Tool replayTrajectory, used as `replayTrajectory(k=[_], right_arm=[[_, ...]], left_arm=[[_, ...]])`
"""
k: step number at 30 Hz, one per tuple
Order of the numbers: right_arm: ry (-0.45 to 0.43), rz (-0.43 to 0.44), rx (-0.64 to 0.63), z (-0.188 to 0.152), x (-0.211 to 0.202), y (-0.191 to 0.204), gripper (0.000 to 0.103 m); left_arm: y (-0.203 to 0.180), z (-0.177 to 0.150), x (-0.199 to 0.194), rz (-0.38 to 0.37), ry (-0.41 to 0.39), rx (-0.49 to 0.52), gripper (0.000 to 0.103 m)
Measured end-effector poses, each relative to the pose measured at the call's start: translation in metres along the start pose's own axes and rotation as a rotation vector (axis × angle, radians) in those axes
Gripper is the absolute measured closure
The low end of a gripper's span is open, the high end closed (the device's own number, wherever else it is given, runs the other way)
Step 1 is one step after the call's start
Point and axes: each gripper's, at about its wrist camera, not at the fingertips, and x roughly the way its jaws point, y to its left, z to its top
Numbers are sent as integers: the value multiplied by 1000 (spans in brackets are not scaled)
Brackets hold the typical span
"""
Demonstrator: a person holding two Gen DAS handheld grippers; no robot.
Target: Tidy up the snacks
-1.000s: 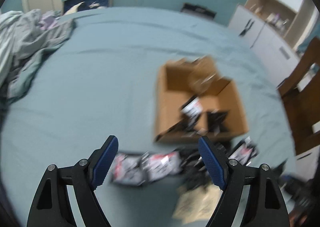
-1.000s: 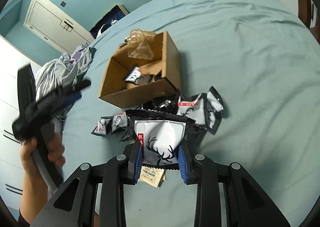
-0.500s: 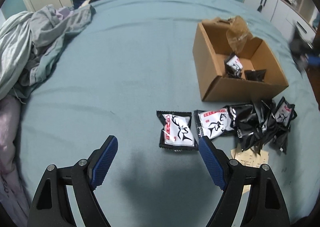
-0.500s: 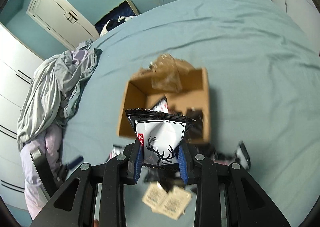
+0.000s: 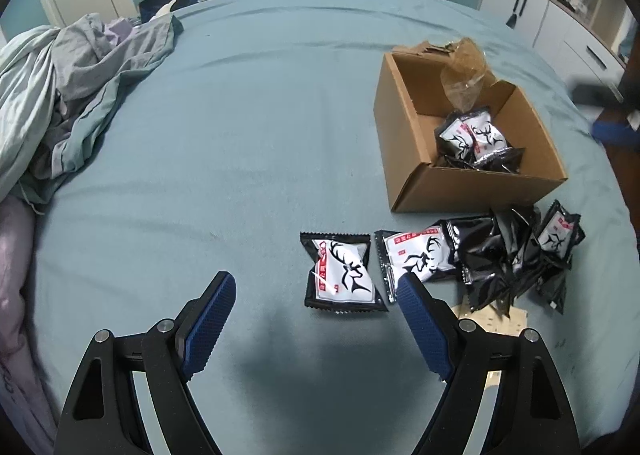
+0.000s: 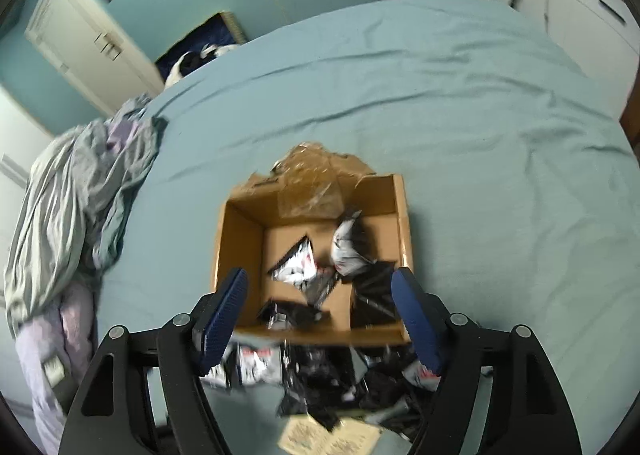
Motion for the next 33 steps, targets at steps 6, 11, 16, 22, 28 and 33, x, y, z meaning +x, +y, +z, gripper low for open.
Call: replayTrajectory(k=[6, 11, 16, 22, 28, 33], right_arm=[[55, -21, -48, -65, -31, -19, 29], [109, -57, 97, -124, -28, -68, 29], [188, -25, 252, -130, 11, -102, 29], [179, 64, 274, -108, 52, -99, 29], [160, -4, 162, -105, 70, -83, 38], [162, 7, 171, -106, 68, -84, 71]], left_arm=[[-4, -3, -1, 10, -1, 19, 19], [-8, -6, 4, 38, 6, 41, 19], [-9, -7, 16, 37, 36, 40, 19], [-10, -6, 24, 58, 36, 48, 19], [-5, -4, 36, 53, 61, 15, 19], [-2, -3, 40, 22, 58, -16, 19]])
